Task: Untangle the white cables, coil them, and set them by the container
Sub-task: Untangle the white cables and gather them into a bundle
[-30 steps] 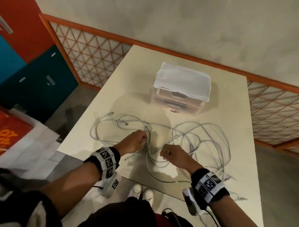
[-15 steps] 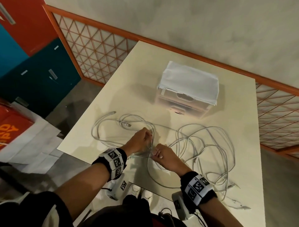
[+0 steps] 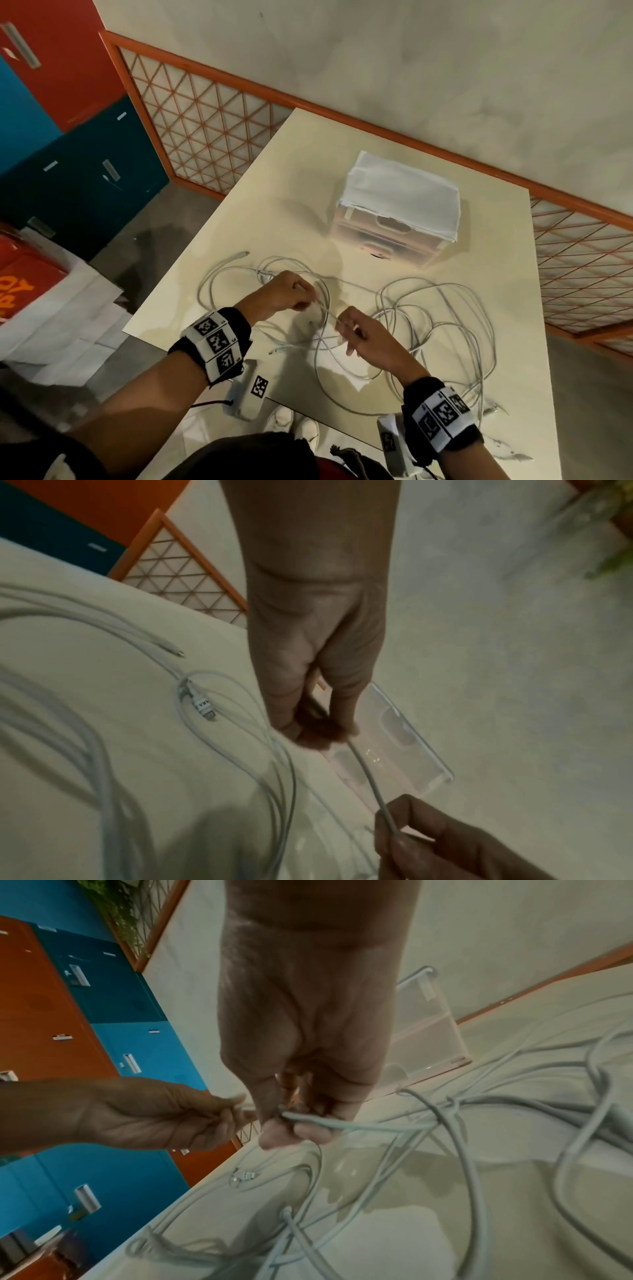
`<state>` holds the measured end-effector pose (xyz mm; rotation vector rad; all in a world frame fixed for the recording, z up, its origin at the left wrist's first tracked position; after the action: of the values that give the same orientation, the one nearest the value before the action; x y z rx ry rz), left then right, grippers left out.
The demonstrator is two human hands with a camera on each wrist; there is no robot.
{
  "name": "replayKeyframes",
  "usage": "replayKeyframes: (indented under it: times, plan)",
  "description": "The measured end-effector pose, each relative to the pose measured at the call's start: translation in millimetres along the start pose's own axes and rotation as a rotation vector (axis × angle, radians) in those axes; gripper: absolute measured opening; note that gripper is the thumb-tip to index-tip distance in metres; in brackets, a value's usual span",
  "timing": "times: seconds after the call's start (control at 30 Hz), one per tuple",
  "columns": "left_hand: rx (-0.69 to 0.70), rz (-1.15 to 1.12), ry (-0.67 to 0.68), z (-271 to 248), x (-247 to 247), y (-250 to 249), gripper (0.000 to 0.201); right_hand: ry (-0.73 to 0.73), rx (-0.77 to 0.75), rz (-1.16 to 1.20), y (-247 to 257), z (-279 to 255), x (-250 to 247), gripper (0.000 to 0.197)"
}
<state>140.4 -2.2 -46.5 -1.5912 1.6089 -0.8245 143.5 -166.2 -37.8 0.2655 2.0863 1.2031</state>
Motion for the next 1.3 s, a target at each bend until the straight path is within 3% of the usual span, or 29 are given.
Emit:
replayKeyframes:
  times: [0.1, 0.2, 0.4, 0.47, 0.53, 0.73, 0.8, 0.87, 0.97, 1.13, 1.3]
  plan:
    - [0.145, -0.285, -0.023, -8, -11, -24, 0.007, -0.029, -0.015, 0.066, 10, 1, -4, 0.027]
    - [0.279, -0.289, -0.102, -13, -23, -51, 0.009, 0.028, -0.036, 0.043, 10, 1, -4, 0.042]
    - [0.456, -0.675, -0.373, -24, -77, -86, 0.025, -0.031, 0.008, -0.1, -38, -16, -52, 0.029]
    - [0.495, -0.566, -0.474, -27, -92, -90, 0.026, -0.072, 0.049, -0.19, -58, -25, -73, 0.031]
    - [0.528, -0.331, -0.464, -29, -88, -95, 0.026, -0.117, 0.051, -0.246, -58, -30, -88, 0.032]
    - [0.597, 0.466, -0.035, -23, 30, -90, 0.018, -0.123, -0.143, -0.367, 16, -8, -84, 0.022]
    - [0.578, 0.588, 0.052, -19, 58, -82, 0.022, -0.161, -0.159, -0.404, 36, -4, -87, 0.027]
    - [0.573, 0.612, 0.049, -14, 64, -81, 0.022, -0.186, -0.167, -0.368, 49, -3, -90, 0.023]
    - [0.693, 0.548, -0.042, -18, 54, -95, 0.022, -0.181, -0.146, -0.322, 41, -6, -92, 0.019]
    - [0.846, 0.33, -0.409, -41, 1, -129, 0.019, -0.023, 0.088, -0.346, -36, -22, -98, 0.03]
    - [0.803, 0.267, -0.746, -48, -36, -129, 0.019, -0.164, 0.077, -0.308, -66, -39, -120, 0.05]
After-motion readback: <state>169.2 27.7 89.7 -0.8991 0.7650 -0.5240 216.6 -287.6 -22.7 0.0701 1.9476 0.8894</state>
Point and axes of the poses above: each hand's wrist, its own z-axis towards the middle knuckle, its own x-axis out of the palm, y = z × x, the point moved 8 cm from there along z, towards the middle knuckle, and after that the axes turned 3 degrees about -x, right-handed, at the moved point
